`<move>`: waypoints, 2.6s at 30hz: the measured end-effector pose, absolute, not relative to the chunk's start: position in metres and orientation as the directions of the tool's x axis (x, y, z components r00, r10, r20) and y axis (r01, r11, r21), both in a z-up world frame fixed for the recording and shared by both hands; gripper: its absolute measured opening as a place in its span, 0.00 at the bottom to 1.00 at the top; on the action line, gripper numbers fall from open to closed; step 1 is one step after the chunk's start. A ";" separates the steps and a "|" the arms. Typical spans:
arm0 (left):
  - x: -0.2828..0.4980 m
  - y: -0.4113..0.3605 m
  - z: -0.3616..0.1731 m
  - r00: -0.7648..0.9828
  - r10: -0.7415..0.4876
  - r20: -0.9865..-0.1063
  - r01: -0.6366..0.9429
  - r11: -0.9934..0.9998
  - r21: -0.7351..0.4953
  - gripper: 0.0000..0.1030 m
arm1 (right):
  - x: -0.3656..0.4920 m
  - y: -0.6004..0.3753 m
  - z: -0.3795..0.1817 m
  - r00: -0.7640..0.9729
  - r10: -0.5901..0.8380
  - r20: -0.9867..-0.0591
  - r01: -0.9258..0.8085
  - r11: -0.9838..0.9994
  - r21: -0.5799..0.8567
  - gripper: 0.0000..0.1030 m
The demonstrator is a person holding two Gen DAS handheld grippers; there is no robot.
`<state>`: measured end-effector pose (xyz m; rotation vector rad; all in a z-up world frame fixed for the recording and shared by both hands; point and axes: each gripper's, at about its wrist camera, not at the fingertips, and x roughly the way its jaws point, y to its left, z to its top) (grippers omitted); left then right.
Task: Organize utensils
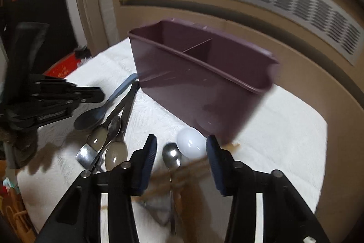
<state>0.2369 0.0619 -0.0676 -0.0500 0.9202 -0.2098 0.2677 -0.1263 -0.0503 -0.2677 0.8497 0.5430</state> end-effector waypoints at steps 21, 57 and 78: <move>0.227 0.074 -0.060 0.586 -0.243 -0.773 0.155 0.970 -0.187 0.52 | 0.293 -0.121 -0.093 0.369 0.307 -0.877 -0.550 0.833 0.061 0.47; 0.239 -0.016 -0.090 0.539 -0.177 -0.824 0.292 0.956 -0.014 0.27 | 0.228 -0.160 -0.008 0.524 0.416 -0.743 -0.467 0.870 0.159 0.34; 0.152 0.035 -0.007 0.767 -0.217 -0.604 0.225 0.972 -0.063 0.23 | 0.195 -0.152 -0.012 0.496 0.435 -0.751 -0.375 0.888 0.266 0.44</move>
